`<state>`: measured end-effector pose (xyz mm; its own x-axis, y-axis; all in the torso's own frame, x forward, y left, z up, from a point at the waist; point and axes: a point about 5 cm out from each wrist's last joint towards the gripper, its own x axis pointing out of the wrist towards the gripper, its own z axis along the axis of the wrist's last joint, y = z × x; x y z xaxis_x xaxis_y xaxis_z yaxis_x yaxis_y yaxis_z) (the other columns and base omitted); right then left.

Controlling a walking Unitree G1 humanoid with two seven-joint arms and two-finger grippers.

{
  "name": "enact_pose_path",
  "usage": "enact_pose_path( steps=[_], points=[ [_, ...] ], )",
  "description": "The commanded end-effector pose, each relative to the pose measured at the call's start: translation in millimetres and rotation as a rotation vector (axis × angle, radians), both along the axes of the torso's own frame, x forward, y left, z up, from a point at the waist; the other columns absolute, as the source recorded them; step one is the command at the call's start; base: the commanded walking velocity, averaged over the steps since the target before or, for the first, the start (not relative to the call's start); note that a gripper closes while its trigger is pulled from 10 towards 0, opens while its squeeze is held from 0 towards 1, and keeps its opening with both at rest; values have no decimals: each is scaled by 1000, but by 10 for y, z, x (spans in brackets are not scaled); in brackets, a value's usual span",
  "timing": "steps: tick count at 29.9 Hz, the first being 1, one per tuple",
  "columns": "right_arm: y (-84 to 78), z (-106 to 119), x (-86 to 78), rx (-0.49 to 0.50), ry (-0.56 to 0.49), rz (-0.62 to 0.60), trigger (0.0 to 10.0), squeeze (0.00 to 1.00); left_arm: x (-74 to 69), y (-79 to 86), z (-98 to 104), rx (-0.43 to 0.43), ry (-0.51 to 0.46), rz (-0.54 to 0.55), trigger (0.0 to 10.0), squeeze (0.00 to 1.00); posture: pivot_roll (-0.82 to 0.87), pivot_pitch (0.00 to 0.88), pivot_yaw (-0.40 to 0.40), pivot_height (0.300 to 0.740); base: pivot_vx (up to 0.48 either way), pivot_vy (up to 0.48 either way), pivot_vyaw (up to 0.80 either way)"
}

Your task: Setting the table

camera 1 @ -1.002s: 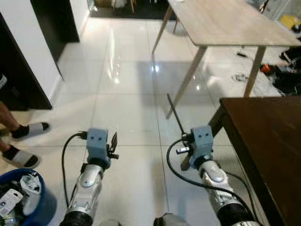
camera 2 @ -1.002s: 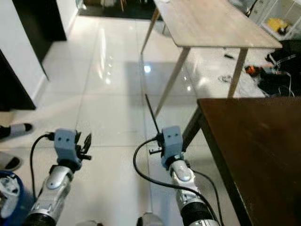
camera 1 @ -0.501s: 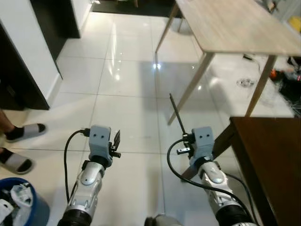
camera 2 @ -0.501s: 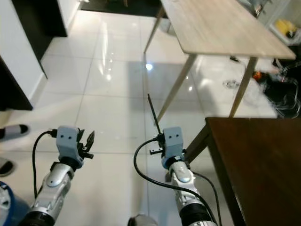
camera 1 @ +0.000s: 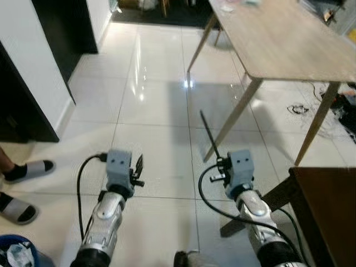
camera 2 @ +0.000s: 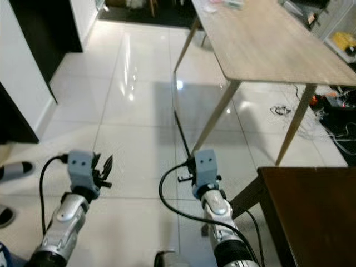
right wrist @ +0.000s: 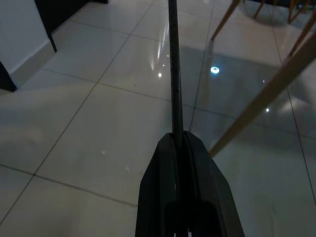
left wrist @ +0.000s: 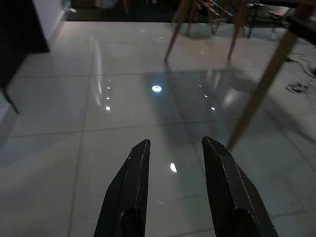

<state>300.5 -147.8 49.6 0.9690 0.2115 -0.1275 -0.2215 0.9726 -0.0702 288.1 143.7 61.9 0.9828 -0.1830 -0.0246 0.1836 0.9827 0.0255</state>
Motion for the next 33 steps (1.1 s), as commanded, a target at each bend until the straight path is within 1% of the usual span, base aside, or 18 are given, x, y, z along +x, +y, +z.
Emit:
enact_pose_path(
  steps=[1,17,33],
  points=[
    [20,-53,-35,11,20,1,10000,0,-44,29,-59,4,27,8,10000,0,32,46,-46,740,330,0,0],
    [23,-41,-13,-2,15,9,10000,0,-30,24,-50,3,25,8,10000,0,32,27,-50,740,338,0,0],
    [41,-34,6,-3,11,11,10000,0,-16,37,-39,5,22,11,10000,0,34,26,-48,740,339,0,0]
  ],
)
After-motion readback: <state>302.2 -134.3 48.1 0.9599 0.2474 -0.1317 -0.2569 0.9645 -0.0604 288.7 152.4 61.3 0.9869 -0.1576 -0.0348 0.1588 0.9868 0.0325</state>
